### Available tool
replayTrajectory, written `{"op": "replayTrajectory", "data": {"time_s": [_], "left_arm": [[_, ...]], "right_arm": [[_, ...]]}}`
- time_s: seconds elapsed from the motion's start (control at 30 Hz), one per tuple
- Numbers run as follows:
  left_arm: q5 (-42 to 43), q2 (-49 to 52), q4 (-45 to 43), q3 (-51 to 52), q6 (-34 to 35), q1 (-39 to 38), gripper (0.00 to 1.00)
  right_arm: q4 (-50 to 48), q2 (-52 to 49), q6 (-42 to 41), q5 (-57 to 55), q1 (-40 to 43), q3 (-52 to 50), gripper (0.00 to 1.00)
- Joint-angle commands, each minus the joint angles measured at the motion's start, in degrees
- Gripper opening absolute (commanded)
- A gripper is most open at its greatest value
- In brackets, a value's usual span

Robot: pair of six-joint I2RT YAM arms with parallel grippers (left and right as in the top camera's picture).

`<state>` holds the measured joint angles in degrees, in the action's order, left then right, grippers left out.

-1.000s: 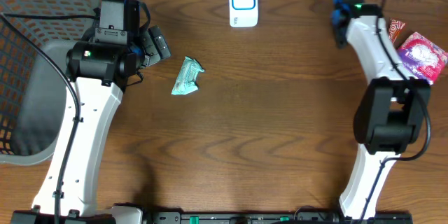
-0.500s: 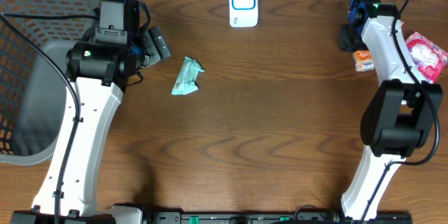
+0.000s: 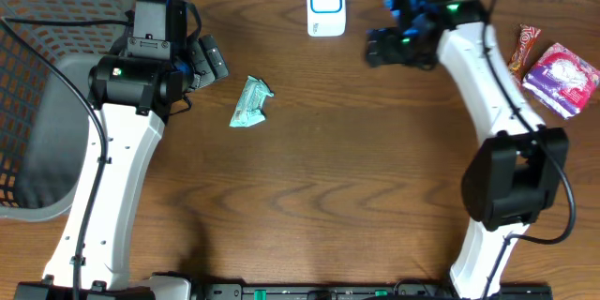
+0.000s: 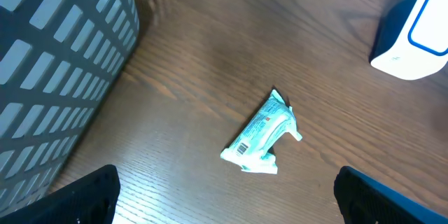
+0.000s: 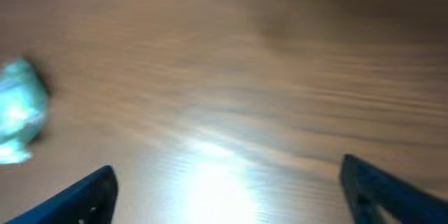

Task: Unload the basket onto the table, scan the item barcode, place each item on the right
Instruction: 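Move the right gripper to the mint-green packet and grasp it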

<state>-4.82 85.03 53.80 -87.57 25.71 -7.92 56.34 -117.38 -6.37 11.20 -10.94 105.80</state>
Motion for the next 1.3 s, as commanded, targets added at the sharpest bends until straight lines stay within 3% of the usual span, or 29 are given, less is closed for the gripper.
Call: {"op": "replayTrajectory", "data": {"time_s": [0.0, 0.53, 1.03, 1.2, 1.27], "left_arm": [[-0.31, 0.31, 0.15, -0.42, 0.31, 0.24, 0.98], [-0.31, 0.31, 0.15, -0.42, 0.31, 0.24, 0.98], [-0.31, 0.31, 0.15, -0.42, 0.31, 0.24, 0.98], [-0.31, 0.31, 0.15, -0.42, 0.31, 0.24, 0.98], [-0.31, 0.31, 0.15, -0.42, 0.31, 0.26, 0.98]], "right_arm": [[0.09, 0.07, -0.55, 7.39, -5.38, 0.15, 0.99], [-14.29, -7.61, -26.36, 10.36, -21.86, 0.13, 0.99], [-21.73, -16.17, -41.99, 10.75, -27.17, 0.13, 0.92], [-24.50, -20.87, -42.42, 10.78, -27.32, 0.13, 0.64], [-24.79, -21.55, -41.90, 10.73, -27.19, 0.13, 0.40]]}}
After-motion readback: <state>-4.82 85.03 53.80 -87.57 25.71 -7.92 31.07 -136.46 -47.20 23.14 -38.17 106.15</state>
